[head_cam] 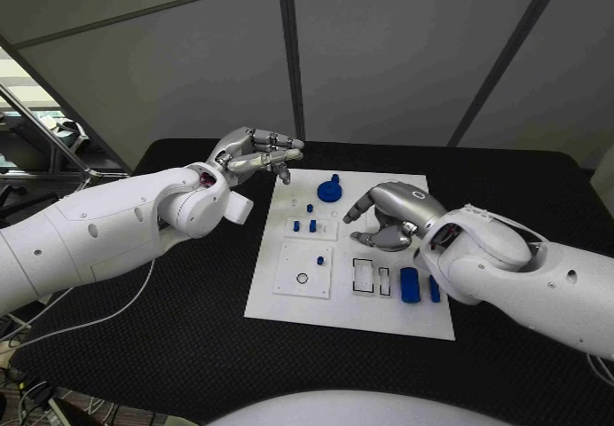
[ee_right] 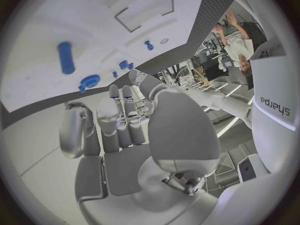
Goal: Assemble the parts on the task board
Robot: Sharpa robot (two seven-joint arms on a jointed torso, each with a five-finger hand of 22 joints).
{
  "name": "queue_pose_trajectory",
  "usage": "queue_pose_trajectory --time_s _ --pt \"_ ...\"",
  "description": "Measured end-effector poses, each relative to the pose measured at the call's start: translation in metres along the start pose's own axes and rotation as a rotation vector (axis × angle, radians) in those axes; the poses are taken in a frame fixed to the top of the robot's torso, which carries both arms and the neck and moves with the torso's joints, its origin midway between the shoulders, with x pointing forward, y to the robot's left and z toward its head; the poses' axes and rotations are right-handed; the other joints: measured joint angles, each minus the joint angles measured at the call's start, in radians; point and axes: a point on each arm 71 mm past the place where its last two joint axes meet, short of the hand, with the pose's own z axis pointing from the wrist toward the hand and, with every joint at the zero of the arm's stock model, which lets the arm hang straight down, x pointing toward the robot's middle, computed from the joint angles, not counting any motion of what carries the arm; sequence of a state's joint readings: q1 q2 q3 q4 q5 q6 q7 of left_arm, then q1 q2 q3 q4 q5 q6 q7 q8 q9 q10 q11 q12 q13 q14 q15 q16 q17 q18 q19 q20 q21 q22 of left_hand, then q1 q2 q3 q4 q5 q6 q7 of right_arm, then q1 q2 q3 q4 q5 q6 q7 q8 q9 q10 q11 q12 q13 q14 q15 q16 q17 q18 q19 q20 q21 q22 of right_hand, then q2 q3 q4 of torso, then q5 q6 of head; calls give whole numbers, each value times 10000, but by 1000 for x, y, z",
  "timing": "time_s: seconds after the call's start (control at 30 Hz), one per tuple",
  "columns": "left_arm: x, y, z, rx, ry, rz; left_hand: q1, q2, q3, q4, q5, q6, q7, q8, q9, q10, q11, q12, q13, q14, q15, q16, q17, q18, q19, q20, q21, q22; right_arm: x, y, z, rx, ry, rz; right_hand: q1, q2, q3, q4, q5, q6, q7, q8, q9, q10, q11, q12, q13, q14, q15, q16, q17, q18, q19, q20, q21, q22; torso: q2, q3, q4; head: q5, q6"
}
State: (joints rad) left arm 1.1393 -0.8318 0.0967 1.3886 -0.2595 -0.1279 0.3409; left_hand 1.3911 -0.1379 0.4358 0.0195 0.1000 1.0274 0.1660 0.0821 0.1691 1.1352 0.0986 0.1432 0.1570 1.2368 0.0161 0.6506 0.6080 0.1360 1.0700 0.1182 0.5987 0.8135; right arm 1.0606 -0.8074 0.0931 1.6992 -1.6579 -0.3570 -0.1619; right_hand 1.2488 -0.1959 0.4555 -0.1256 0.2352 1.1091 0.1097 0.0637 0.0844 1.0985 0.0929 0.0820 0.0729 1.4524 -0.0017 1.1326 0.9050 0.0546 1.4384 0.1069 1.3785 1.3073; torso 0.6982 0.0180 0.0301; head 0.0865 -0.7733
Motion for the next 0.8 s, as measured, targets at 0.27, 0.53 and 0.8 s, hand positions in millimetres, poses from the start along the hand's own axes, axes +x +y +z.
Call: queue_pose_trajectory --time_s 0.27,0.53,0.8 --pt "-1 0 -1 -17 4 -2 0 0 0 0 1 0 0 0 -1 0 0 0 -1 0 0 0 -5 655 0 0 0 1 -25 -35 -13 1243 37 -257 52 -52 -564 64 -784 -197 -87 0 -96 -200 -17 58 -39 0 0 88 -13 0 0 0 69 8 10 -10 -3 -205 190" --pt "0 1 -1 -39 33 -17 0 0 0 0 1 0 0 0 13 0 0 0 12 0 0 0 -7 647 0 0 -76 -11 -24 -51 -15 1978 738 -489 104 -104 -783 120 -819 -294 -116 0 -149 -288 0 107 -44 0 0 88 -143 -1 1 0 36 6 17 -5 16 -343 204" --pt "0 1 -1 -45 56 -25 0 0 0 0 1 0 0 0 12 0 0 0 12 0 0 0 -6 643 0 0 -76 -10 -17 -50 -9 2107 1265 -610 174 -33 -854 191 -819 -294 -116 0 -149 -287 0 112 -43 0 0 87 -176 -1 0 0 35 6 22 -1 24 -332 177"
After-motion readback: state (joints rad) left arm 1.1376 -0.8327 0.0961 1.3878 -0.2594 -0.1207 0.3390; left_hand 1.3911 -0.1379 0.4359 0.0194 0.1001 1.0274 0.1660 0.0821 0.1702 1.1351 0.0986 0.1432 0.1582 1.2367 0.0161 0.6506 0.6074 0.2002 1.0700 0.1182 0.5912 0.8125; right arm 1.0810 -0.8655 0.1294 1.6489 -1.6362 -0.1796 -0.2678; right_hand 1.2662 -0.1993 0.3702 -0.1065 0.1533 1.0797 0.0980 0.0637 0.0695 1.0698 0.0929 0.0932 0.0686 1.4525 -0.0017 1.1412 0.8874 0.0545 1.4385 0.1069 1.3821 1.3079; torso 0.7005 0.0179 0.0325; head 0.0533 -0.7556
